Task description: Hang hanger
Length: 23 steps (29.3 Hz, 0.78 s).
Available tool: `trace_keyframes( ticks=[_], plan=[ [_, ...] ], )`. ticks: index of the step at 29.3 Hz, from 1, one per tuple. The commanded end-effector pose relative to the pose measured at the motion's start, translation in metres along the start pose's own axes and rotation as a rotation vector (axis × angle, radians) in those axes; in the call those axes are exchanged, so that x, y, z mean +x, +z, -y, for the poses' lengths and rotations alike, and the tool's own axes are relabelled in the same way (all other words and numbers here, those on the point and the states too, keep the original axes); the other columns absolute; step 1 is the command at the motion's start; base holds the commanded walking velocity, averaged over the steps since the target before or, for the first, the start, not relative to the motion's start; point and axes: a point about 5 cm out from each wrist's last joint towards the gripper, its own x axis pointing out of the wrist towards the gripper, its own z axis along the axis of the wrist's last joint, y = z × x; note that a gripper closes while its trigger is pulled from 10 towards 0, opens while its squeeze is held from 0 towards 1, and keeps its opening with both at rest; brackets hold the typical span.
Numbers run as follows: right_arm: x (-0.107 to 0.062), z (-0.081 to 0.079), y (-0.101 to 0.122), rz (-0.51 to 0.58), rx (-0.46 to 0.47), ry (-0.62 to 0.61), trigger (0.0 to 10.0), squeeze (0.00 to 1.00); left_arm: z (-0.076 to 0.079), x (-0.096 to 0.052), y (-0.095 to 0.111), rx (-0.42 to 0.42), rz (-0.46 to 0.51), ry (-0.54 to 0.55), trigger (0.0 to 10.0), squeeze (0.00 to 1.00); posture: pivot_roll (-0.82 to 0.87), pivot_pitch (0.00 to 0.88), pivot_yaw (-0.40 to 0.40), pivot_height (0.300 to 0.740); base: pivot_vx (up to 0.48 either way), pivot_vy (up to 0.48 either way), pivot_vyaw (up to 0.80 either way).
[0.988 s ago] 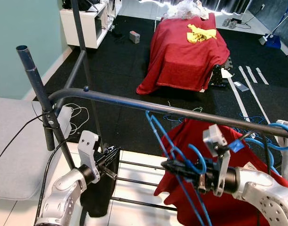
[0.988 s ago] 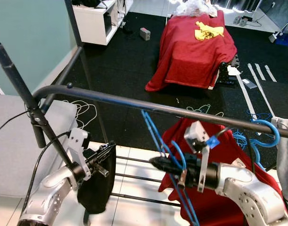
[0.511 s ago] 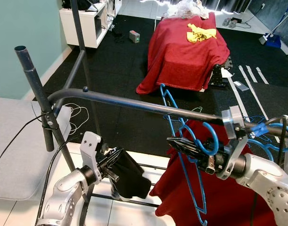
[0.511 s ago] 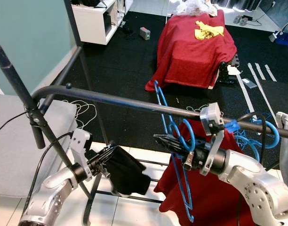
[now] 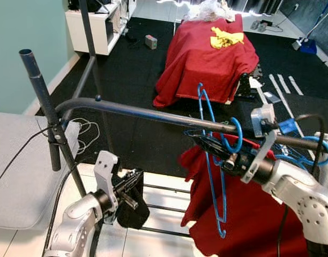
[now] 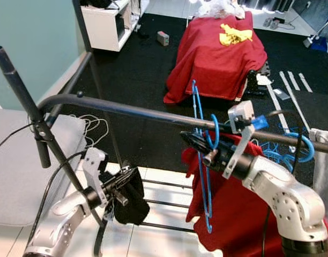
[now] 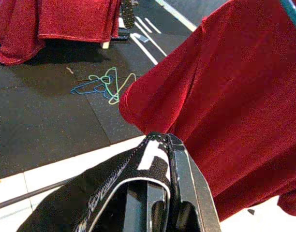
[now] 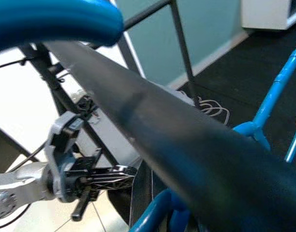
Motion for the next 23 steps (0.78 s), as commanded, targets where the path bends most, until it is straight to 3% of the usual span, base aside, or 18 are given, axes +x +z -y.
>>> trace_keyframes(
  ticks=[1, 8, 13, 15, 17, 23],
  plan=[
    [-0.004, 0.010, -0.006, -0.028, 0.038, -0.065, 10.0, 0.00, 0.003, -0.001, -0.002, 0.003, -0.010, -0.011, 10.0, 0.00, 0.00, 0.162, -0.080, 0.740, 0.000, 0.000, 0.00],
    [-0.001, 0.022, -0.012, -0.099, 0.082, -0.212, 10.0, 0.00, 0.004, 0.000, -0.003, 0.006, -0.014, -0.012, 10.0, 0.00, -0.01, 0.163, -0.080, 0.740, 0.000, 0.000, 0.00],
    [-0.001, 0.025, -0.014, -0.120, 0.096, -0.252, 10.0, 0.00, 0.005, 0.000, -0.003, 0.006, -0.015, -0.012, 10.0, 0.00, -0.01, 0.164, -0.081, 0.740, 0.000, 0.000, 0.00],
    [0.001, 0.029, -0.016, -0.140, 0.118, -0.310, 10.0, 0.00, 0.005, 0.000, -0.003, 0.007, -0.018, -0.011, 10.0, 0.00, -0.01, 0.166, -0.081, 0.740, 0.000, 0.000, 0.00],
    [0.002, 0.036, -0.020, -0.172, 0.171, -0.445, 10.0, 0.00, 0.006, 0.000, -0.004, 0.008, -0.022, -0.008, 10.0, 0.00, -0.01, 0.169, -0.080, 0.740, 0.000, 0.000, 0.00],
    [0.003, 0.044, -0.026, -0.214, 0.210, -0.589, 10.0, 0.00, 0.006, 0.000, -0.004, 0.010, -0.027, -0.002, 10.0, 0.00, -0.02, 0.175, -0.083, 0.740, 0.000, 0.000, 0.00]
  ],
)
